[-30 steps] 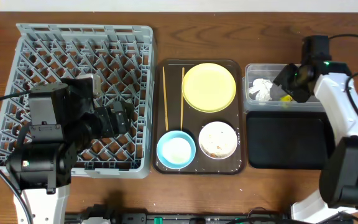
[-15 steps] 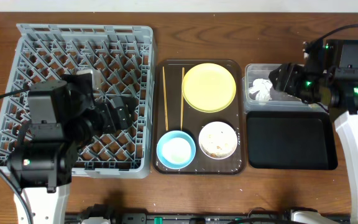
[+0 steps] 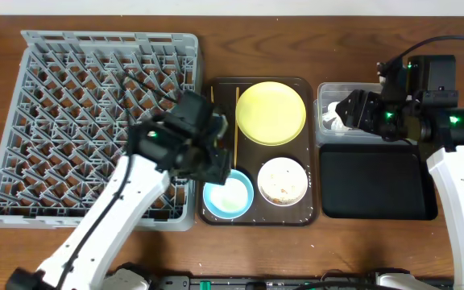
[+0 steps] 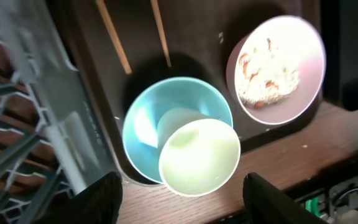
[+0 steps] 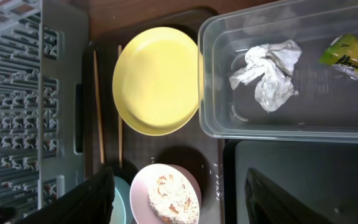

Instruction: Sort waste into correct bins and load items into the dishwasher

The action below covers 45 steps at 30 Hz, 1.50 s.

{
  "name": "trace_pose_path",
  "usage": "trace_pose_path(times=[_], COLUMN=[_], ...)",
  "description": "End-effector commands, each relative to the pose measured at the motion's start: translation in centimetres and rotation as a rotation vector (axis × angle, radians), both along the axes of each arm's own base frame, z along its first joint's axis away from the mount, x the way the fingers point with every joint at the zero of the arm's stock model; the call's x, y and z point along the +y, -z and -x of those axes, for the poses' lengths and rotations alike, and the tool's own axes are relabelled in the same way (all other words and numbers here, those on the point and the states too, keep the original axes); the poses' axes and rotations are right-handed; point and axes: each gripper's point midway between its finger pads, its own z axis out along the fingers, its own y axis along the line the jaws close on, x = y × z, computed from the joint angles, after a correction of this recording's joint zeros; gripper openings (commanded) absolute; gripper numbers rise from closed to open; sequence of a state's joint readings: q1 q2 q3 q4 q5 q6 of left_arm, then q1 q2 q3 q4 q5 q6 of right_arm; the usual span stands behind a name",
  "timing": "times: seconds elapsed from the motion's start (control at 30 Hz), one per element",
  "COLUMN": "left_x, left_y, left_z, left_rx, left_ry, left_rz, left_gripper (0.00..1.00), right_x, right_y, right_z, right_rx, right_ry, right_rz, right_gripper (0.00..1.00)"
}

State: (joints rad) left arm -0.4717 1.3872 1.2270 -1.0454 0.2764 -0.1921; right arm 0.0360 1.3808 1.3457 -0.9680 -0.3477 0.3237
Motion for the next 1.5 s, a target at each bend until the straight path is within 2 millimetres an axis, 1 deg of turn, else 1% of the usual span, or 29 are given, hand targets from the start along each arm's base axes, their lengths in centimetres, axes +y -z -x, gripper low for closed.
trace_pose_path(times=[0.0,0.07,0.17,0.27,0.37,0.4,0.47,0.5,0.53,0.6,0.7,0.8,0.87,0.9,1.0,1.1,1.17,1.2,1.27,1.3,1.33,1.4,1.43,1.47], left_x=[-0.8,-1.4,-1.1,-2.0,-2.8,-2.9,-3.1,-3.5,-4.2,-6.0,-7.5,-8.3,-8.1,-7.9,-6.7,-4.4,-2.1,-1.1,1.2,2.3,3.8,5.2,6.3,6.6], left_y=[2.0,2.7,3.7,4.8,6.1,6.5,7.0,7.2,7.2,7.3,8.1,9.4,9.5,9.1,6.7,3.0,0.3,-0.6,-2.3,-3.1,-4.1,-5.1,-6.0,-6.3], left_z=[0.4,-0.5,-3.0,-5.0,-6.1,-6.3,-6.4,-6.5,-6.4,-6.0,-5.4,-4.6,-4.5,-4.7,-5.7,-6.8,-7.0,-7.0,-6.6,-6.3,-5.8,-5.2,-4.7,-4.4], left_rx=[0.03,-0.002,-0.078,-0.11,-0.112,-0.105,-0.096,-0.089,-0.082,-0.067,-0.061,-0.034,-0.031,-0.035,-0.062,-0.129,-0.179,-0.196,-0.225,-0.237,-0.252,-0.268,-0.282,-0.288], left_ry=[-0.001,0.01,-0.026,-0.05,-0.066,-0.073,-0.081,-0.074,-0.06,0.022,0.092,0.123,0.121,0.107,0.012,-0.088,-0.144,-0.168,-0.221,-0.247,-0.283,-0.319,-0.347,-0.357], left_rz=[-0.07,-0.086,-0.154,-0.14,-0.132,-0.134,-0.13,-0.11,-0.08,-0.011,0.001,-0.018,-0.034,-0.034,-0.011,0.021,0.037,0.038,0.032,0.027,0.027,0.03,0.034,0.035], left_gripper=[0.64,0.64,0.64,0.64,0.62,0.6,0.6,0.6,0.6,0.6,0.6,0.59,0.58,0.58,0.59,0.6,0.6,0.61,0.66,0.68,0.73,0.75,0.77,0.77], right_x=[0.4,0.4,0.4,0.4,0.3,0.3,0.3,0.3,0.3,0.3,0.3,0.3,0.5,1.0,3.2,5.3,7.0,7.8,9.9,10.5,11.3,11.9,13.1,13.8], right_y=[-0.3,-0.3,-0.3,-0.3,-0.1,-0.1,-0.1,0.0,0.0,0.0,0.0,0.0,0.0,-0.1,0.2,1.3,2.4,2.9,4.6,5.5,7.6,10.1,12.3,13.4], right_z=[0.0,0.0,0.0,0.0,0.2,0.3,0.3,0.4,0.4,0.4,0.4,0.4,0.4,0.6,1.2,2.2,3.1,3.5,4.8,5.3,6.1,6.9,7.5,7.6], right_rx=[-0.012,-0.012,-0.012,-0.01,-0.001,0.001,0.005,0.006,0.007,0.007,0.007,0.007,0.007,0.007,0.005,0.028,0.057,0.072,0.117,0.139,0.196,0.248,0.275,0.278], right_ry=[-0.025,-0.025,-0.025,-0.025,-0.025,-0.025,-0.025,-0.025,-0.025,-0.025,-0.025,-0.026,-0.03,-0.048,-0.135,-0.199,-0.232,-0.249,-0.286,-0.286,-0.242,-0.178,-0.163,-0.17], right_rz=[0.002,0.002,0.002,0.002,0.002,0.002,0.002,0.002,0.002,0.002,0.002,0.002,0.0,-0.01,-0.005,0.03,0.05,0.052,0.049,0.049,0.069,0.101,0.103,0.101], right_gripper=[0.65,0.65,0.66,0.66,0.66,0.66,0.66,0.66,0.66,0.66,0.66,0.66,0.65,0.62,0.6,0.61,0.56,0.55,0.54,0.52,0.51,0.52,0.52,0.52])
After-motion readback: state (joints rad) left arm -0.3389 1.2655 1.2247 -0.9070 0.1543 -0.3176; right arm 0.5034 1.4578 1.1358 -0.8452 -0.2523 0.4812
